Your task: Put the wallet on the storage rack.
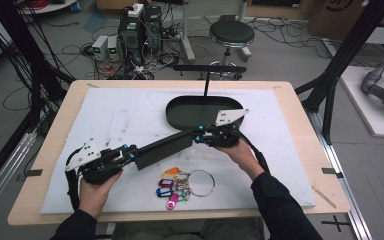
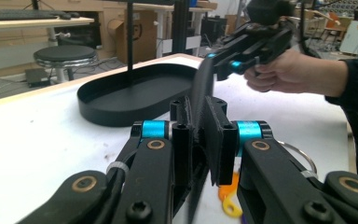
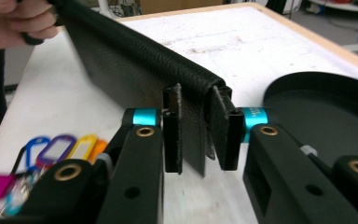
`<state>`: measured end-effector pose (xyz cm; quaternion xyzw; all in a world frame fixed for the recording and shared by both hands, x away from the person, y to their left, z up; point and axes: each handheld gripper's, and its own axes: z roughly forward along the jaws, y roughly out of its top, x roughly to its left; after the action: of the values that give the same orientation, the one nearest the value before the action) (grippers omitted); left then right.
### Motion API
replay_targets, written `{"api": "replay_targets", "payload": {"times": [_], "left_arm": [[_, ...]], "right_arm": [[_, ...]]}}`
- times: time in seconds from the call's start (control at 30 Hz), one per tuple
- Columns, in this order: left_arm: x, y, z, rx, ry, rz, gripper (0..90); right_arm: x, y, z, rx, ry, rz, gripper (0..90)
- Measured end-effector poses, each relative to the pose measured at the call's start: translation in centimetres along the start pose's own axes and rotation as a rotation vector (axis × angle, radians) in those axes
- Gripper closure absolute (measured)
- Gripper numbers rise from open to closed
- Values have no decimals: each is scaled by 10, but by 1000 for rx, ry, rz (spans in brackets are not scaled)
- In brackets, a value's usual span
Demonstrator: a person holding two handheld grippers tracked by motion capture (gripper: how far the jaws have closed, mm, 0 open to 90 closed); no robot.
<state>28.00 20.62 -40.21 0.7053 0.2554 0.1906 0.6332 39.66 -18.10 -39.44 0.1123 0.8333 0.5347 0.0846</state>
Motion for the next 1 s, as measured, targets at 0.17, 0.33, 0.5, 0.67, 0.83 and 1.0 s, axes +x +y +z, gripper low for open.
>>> {"api": "replay_targets", "payload": {"times": [0.17, 0.33, 0.5, 0.67, 0.83, 1.0], "left_arm": [[0, 3, 26, 13, -52, 2, 812], [1, 2, 58, 47, -91, 5, 811], [2, -2, 77, 72, -103, 10, 809], [3, -6, 85, 82, -108, 8, 785], [2, -7, 89, 90, -98, 7, 571], [-1, -11, 97, 134, -83, 57, 442]], "right_arm": [[6, -7, -32, -1, -45, -11, 781], [4, -24, -56, 8, -90, 30, 784], [0, -38, -66, 3, -130, 78, 783], [-4, -46, -68, 18, -153, 110, 763], [-7, -52, -66, 37, -162, 145, 756], [-7, -52, -66, 35, -157, 149, 739]]}}
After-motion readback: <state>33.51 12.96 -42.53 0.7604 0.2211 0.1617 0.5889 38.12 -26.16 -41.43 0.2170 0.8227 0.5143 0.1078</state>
